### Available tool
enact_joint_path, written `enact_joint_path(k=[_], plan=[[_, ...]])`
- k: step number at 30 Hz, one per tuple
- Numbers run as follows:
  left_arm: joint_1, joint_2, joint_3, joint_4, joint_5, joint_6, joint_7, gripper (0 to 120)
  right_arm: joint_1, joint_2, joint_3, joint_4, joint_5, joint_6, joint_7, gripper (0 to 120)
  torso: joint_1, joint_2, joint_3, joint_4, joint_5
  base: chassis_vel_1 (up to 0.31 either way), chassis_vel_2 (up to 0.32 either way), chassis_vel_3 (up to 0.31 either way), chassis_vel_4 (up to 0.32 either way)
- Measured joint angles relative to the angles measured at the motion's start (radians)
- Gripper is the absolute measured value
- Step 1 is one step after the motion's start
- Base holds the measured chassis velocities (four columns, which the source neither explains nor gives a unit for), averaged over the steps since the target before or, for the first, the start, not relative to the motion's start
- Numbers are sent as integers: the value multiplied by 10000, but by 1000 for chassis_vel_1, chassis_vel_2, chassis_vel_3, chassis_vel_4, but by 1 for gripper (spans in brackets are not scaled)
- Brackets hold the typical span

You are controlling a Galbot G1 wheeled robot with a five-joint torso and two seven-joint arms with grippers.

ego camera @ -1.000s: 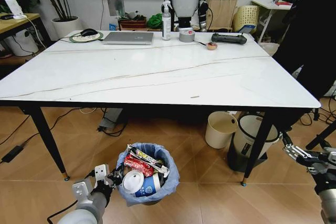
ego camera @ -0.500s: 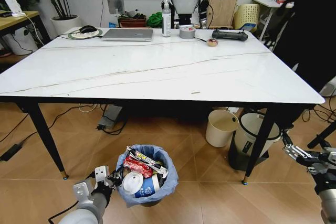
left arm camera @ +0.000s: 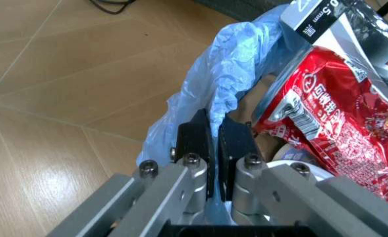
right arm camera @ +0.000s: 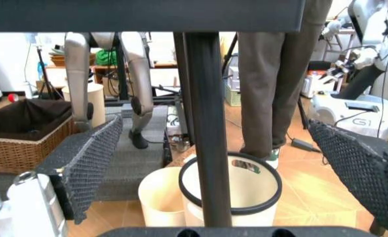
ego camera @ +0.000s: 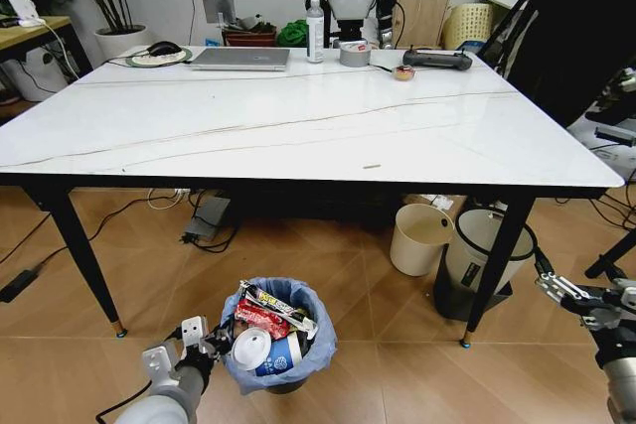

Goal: Pick up the trash bin and place the trash from the table into it.

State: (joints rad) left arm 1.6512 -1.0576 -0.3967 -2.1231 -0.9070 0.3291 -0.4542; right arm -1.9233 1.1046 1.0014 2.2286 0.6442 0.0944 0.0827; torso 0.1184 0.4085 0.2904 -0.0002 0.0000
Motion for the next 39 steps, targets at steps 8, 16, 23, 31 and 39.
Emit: enact_joint_path(k=[8, 16, 23, 31, 39], plan=[[-108, -83, 44, 173, 67, -20, 42, 0, 0, 0, 0, 0, 0, 0, 0, 100, -105, -338, -235, 0, -1, 0, 0, 0, 0], [-151, -147, 107, 203, 132, -27, 59, 0, 0, 0, 0, 0, 0, 0, 0, 100, -212, -638, -427, 0, 0, 0, 0, 0, 0], [-161, -146, 107, 203, 153, -28, 62, 0, 0, 0, 0, 0, 0, 0, 0, 100, -297, -934, -637, 0, 0, 0, 0, 0, 0], [-171, -140, 105, 205, 189, -31, 63, 0, -1, 0, 0, 0, 0, 0, 0, 100, -396, -1259, -863, 0, 0, 0, 0, 0, 0], [-176, -128, 109, 223, 232, -32, 63, 0, 0, 0, 0, 0, 0, 0, 0, 100, -492, -1567, -1074, 0, -1, 0, 0, 0, 0]])
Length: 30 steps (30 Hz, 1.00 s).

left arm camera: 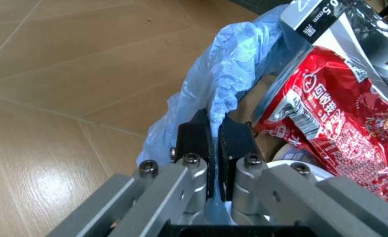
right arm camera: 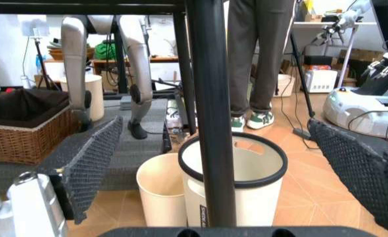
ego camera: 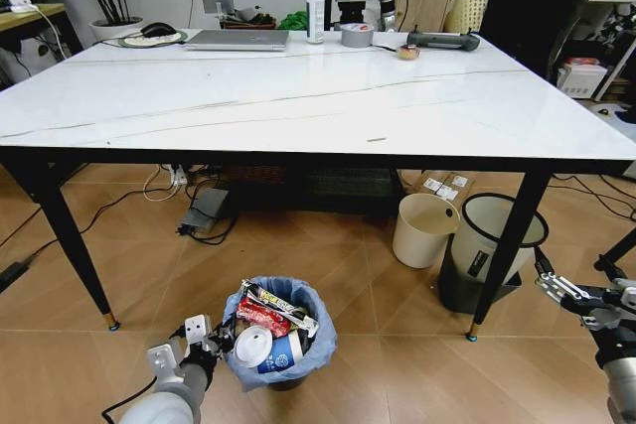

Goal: Pick up the trash bin and place the trash from the table into it.

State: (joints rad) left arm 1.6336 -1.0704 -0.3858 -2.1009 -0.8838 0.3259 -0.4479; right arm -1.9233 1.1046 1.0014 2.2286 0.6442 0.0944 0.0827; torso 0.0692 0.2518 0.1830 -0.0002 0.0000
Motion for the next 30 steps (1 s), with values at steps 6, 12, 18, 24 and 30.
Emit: enact_joint_path(k=[6, 12, 18, 24, 30], plan=[[-7, 7, 1, 0, 0, 0, -4, 0, 0, 0, 0, 0, 0, 0, 0, 100, -50, -244, -193, 0, 1, 0, 0, 0, 0], [-45, 12, 5, 13, 9, 0, -8, 0, 0, 0, 0, 0, 0, 0, 0, 100, -95, -469, -377, 0, 0, 0, 0, 0, 0], [-66, 26, 12, 45, 18, 0, -20, 0, 0, 0, 0, 0, 0, 0, 0, 100, -151, -665, -515, 1, 1, 0, 0, 0, 0], [-91, 31, 18, 51, 14, 0, -30, 0, 0, 0, 0, 0, 0, 0, 0, 100, -183, -803, -621, 0, 0, 0, 0, 0, 0], [-127, 48, 23, 52, -3, 0, -43, 0, 0, 0, 0, 0, 0, 0, 0, 100, -247, -1162, -916, -1, 0, 0, 0, 0, 0]])
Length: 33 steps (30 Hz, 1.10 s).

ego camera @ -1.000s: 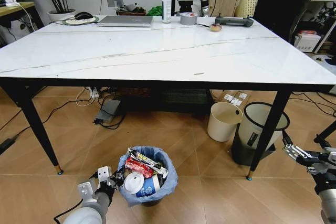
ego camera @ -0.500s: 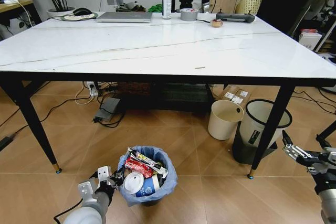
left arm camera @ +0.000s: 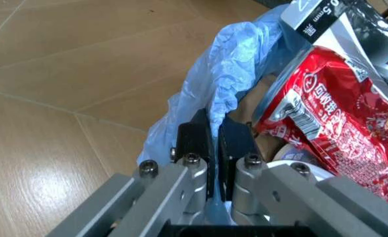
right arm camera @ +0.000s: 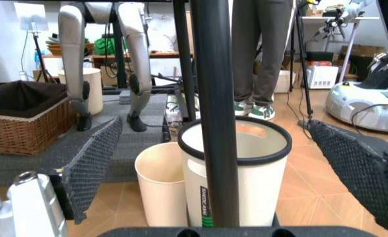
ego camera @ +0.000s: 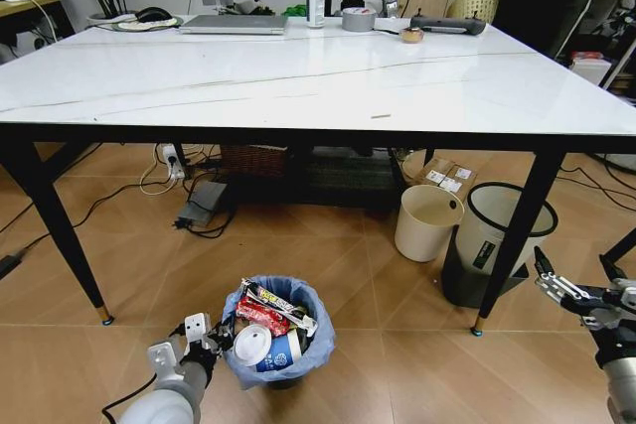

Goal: Pick up the trash bin and place the trash from the table into it.

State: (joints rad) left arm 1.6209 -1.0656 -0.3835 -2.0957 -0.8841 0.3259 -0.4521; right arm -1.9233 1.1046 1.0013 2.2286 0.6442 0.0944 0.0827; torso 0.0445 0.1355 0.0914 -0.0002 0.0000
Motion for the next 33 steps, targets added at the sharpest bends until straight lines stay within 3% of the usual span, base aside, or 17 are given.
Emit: enact_joint_path(k=[26, 33], plan=[[-58, -39, 58, 10, -72, -108, -6, 0, 0, 0, 0, 0, 0, 0, 0, 100, -102, -1026, -919, 0, 1, 0, 0, 0, 0], [-71, -27, 82, -7, -76, -200, -18, 0, 0, 0, 0, 0, 0, 0, 0, 100, -129, -1146, -922, 0, 0, 0, 0, 0, 0]])
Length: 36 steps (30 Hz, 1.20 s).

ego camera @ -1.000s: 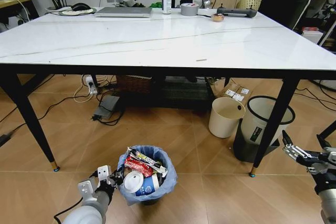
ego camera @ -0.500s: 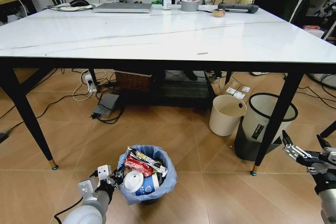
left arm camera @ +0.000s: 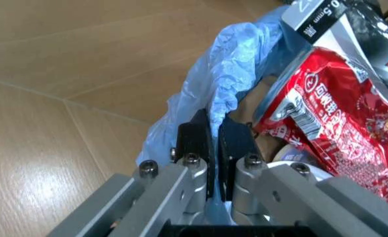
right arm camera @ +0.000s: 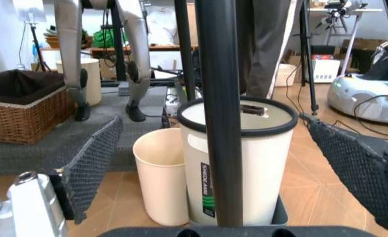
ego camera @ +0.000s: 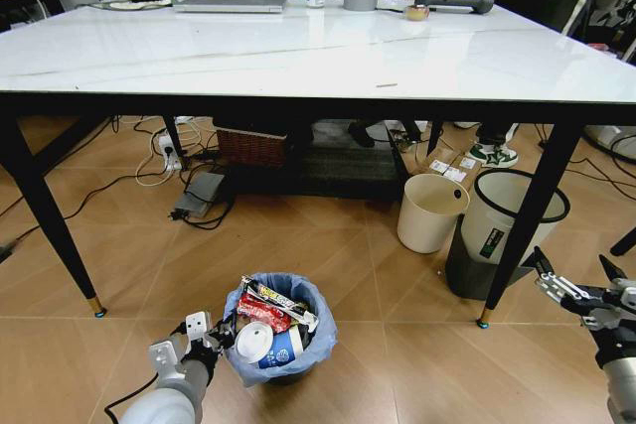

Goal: Pick up the trash bin and place the trash from the table into it.

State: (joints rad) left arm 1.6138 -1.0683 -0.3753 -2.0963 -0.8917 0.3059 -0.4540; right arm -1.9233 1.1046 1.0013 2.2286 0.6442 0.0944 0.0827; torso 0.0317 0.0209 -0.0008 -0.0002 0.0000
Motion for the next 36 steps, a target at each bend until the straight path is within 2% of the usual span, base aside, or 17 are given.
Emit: enact_joint_path(k=[9, 36], plan=[[-37, 2, 39, 1, 63, -162, -47, 0, 0, 0, 0, 0, 0, 0, 0, 100, -1, 15, 1, 0, 0, 0, 0, 0, 0], [-366, -155, 255, 789, 221, -261, -9, 0, 0, 0, 0, 0, 0, 0, 0, 100, 14, 91, 2, 0, 0, 0, 0, 0, 0]])
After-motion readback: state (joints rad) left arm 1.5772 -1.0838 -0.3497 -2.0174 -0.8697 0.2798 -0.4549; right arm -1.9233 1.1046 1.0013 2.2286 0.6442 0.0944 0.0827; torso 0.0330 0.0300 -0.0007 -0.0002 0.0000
